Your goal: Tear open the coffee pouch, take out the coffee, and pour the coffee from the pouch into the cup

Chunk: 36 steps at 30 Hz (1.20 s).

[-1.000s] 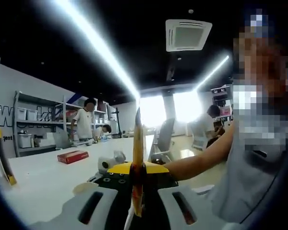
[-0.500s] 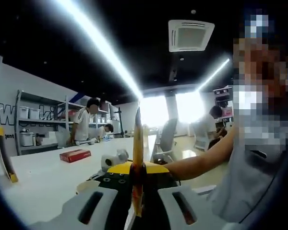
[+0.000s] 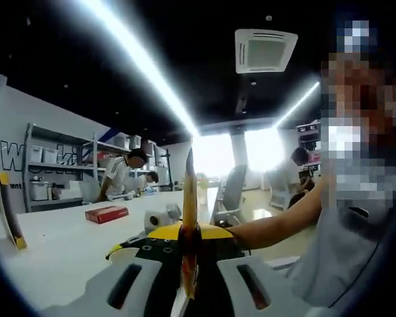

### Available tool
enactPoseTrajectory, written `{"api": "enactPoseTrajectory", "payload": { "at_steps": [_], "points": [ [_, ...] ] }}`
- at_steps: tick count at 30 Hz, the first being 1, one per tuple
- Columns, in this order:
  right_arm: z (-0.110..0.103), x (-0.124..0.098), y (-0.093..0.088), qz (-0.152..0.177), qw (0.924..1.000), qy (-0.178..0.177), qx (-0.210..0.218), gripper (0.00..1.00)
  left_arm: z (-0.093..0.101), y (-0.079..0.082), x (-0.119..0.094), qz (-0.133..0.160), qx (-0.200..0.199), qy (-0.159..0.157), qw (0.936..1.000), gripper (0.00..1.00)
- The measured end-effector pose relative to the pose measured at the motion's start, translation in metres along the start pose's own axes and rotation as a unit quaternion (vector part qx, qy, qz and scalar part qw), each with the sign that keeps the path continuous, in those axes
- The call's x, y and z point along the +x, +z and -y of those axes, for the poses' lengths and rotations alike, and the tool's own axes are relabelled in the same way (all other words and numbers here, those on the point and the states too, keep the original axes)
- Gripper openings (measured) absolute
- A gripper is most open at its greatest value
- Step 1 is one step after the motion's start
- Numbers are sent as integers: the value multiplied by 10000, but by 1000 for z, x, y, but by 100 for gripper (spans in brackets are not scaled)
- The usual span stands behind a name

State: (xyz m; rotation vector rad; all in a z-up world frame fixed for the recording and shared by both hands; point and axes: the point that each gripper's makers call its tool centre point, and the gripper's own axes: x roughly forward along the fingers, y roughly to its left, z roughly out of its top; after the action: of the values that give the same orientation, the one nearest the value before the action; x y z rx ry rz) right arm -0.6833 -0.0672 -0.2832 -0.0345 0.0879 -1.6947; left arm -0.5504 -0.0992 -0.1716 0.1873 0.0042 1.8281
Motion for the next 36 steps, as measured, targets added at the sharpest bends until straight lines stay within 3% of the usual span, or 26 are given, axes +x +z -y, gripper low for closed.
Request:
{"api": "enactPoseTrajectory", "payload": {
  "at_steps": [7, 13, 17, 21, 24, 30, 36],
  "points": [
    [6, -10, 19, 446, 9986, -239, 157, 71, -8, 2, -6, 69, -20, 89, 9999, 10],
    [7, -35, 56, 1259, 9903, -548, 230, 69, -23, -10, -1, 33, -149, 202, 9997, 10],
    [-20, -47, 89, 1774, 9823, -526, 284, 61, -33, -23, 5, -43, -277, 249, 9993, 10],
    [-59, -49, 126, 2323, 9704, -288, 586, 42, -34, -32, 13, -142, -398, 253, 9988, 10],
    [-87, -36, 136, 2257, 9710, -13, 788, 29, -25, -32, 18, -179, -409, 142, 9989, 10],
    [-131, -1, 133, 1505, 9868, 420, 423, 29, -9, -30, 25, -220, -433, -100, 9988, 10],
    [-122, 12, 121, 1029, 9936, 371, 285, 23, -5, -35, 28, -313, -456, -174, 9983, 10]
  ]
}}
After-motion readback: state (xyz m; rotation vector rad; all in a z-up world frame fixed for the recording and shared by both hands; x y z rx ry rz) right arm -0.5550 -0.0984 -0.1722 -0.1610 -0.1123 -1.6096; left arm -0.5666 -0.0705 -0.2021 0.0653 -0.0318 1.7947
